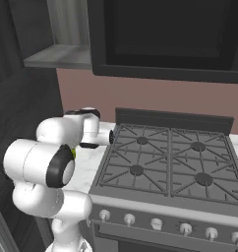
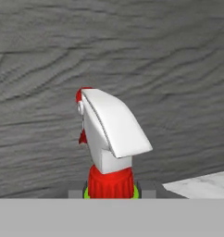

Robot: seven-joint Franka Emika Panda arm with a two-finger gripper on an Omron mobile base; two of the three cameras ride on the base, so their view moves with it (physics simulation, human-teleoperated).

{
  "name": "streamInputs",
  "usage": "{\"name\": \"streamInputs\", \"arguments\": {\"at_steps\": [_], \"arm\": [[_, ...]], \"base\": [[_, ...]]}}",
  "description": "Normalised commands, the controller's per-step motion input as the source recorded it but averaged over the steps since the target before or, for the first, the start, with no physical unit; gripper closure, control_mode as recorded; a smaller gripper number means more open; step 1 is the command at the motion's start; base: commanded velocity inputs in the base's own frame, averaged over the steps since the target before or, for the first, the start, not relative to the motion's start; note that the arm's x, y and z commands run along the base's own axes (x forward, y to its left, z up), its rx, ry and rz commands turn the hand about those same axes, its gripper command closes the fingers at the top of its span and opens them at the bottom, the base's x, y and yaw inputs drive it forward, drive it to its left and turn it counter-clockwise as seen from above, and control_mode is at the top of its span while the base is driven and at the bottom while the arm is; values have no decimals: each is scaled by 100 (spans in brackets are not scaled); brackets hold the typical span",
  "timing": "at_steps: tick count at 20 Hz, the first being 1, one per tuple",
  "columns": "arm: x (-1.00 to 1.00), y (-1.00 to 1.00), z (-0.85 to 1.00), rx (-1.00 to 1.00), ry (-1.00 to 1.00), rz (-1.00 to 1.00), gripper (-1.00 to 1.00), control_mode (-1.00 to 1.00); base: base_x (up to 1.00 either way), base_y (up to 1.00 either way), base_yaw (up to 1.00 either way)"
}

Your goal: Move the cutting board and knife to the sink. Then move spray from the cabinet to the counter.

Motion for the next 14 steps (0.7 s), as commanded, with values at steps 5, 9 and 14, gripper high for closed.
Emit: {"name": "streamInputs", "arguments": {"at_steps": [5, 9, 14], "arm": [[13, 0, -35, 0, 0, 0, 100, -100], [5, 1, -28, 0, 0, 0, 100, -100], [2, 6, -26, 0, 0, 0, 100, -100]], "base": [[0, 0, 0], [0, 0, 0], [0, 0, 0]]}}
